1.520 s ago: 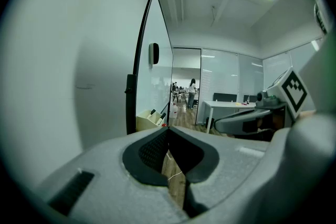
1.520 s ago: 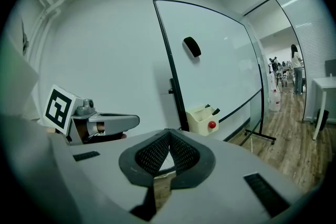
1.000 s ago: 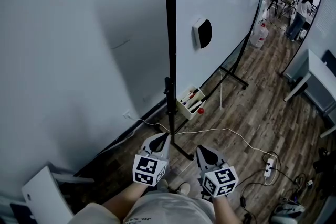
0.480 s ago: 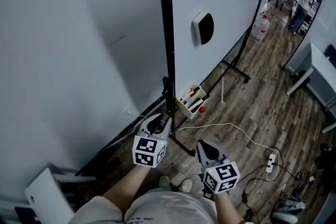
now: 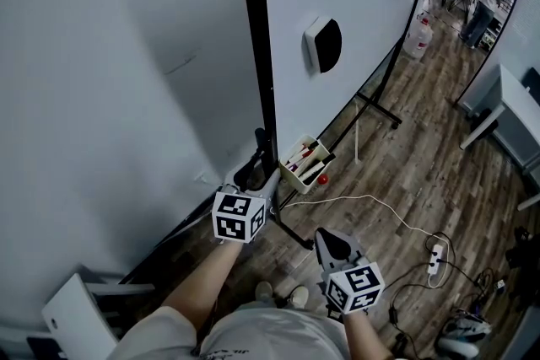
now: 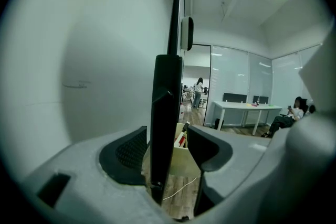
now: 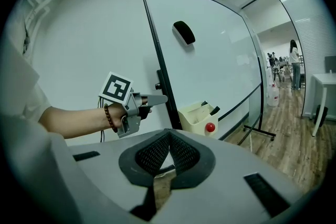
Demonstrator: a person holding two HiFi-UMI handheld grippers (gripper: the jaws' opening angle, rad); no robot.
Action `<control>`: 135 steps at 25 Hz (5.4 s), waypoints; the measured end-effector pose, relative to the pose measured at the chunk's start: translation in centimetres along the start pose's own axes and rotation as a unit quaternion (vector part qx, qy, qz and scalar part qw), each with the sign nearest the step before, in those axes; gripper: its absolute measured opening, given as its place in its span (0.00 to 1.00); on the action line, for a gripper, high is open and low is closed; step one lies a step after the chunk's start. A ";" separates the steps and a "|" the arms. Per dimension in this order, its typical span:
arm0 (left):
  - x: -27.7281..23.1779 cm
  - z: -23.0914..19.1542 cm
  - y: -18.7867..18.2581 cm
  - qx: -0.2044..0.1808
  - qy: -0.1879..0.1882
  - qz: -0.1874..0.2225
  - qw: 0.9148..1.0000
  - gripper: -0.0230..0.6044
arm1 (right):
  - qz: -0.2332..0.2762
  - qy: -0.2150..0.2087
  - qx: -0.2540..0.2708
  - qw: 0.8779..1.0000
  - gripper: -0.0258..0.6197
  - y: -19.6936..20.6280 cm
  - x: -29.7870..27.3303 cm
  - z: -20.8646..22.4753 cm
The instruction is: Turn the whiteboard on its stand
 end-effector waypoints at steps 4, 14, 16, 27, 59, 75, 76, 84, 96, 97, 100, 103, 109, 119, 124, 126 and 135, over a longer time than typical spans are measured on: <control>-1.4 -0.5 -0.5 -0.005 -0.002 -0.003 1.000 0.43 | -0.005 0.001 -0.002 1.000 0.05 0.1 -0.1 0.3; -3.4 -0.7 -0.9 -0.025 -0.002 -0.022 0.999 0.41 | -0.005 0.009 -0.007 1.000 0.05 0.5 0.3 0.3; -3.5 -0.7 -1.0 -0.028 -0.002 -0.022 0.999 0.36 | -0.005 0.011 -0.008 1.000 0.05 0.6 0.4 0.2; -3.3 -0.6 -0.9 -0.026 -0.003 -0.012 1.000 0.36 | -0.010 0.007 -0.009 1.000 0.05 0.9 0.2 -0.4; 15.9 -1.3 6.0 -0.017 -0.030 -0.006 0.999 0.35 | -0.009 -0.038 0.016 0.999 0.05 3.6 2.4 -7.9; 17.3 -0.7 5.6 -0.010 -0.045 0.001 0.999 0.35 | -0.010 -0.057 0.019 0.998 0.05 2.5 2.3 -8.0; 17.4 -0.6 5.6 -0.009 -0.050 0.000 0.999 0.35 | -0.011 -0.059 0.019 0.998 0.05 2.5 2.3 -8.0; 17.4 -0.5 5.6 -0.018 -0.062 -0.007 0.998 0.35 | -0.009 -0.063 0.022 0.998 0.05 2.4 2.3 -8.5; 21.2 1.6 7.3 -0.011 -0.062 -0.017 0.998 0.35 | -0.006 -0.061 0.020 0.998 0.05 2.9 3.2 -9.3; 21.5 2.0 7.5 -0.011 -0.056 -0.021 0.998 0.35 | -0.007 -0.061 0.021 0.998 0.05 2.9 3.2 -9.3; 22.0 3.1 7.8 -0.005 -0.041 -0.028 0.999 0.35 | -0.009 -0.064 0.023 0.998 0.05 2.8 3.5 -9.5; 22.2 4.4 7.5 -0.006 -0.035 -0.022 0.999 0.27 | -0.007 -0.063 0.025 0.998 0.05 2.6 3.7 -9.7; 20.9 7.5 6.8 -0.008 -0.019 -0.013 1.000 0.06 | -0.002 -0.060 0.026 0.998 0.05 2.5 4.1 -10.0; 19.6 10.4 6.7 -0.010 0.017 -0.003 1.000 0.05 | -0.005 -0.043 0.031 0.999 0.05 2.5 4.4 -9.9; 19.8 10.5 7.1 -0.013 0.019 -0.011 1.000 0.05 | -0.003 -0.041 0.028 0.999 0.05 2.4 4.5 -10.0; 19.8 10.7 7.2 -0.014 0.022 -0.013 1.000 0.05 | -0.003 -0.040 0.027 0.999 0.05 2.5 4.5 -9.9; 19.5 10.7 7.4 -0.015 0.027 -0.016 0.999 0.05 | -0.008 -0.039 0.036 0.999 0.05 2.4 4.3 -9.7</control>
Point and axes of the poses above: the fingertips, and each gripper's own axes: x backward along the fingers, z to its right, y out of its underside, the point moved 6 cm from there along x, backward along the fingers, and after that the axes turned 1 degree about x, right-handed, at the moved point
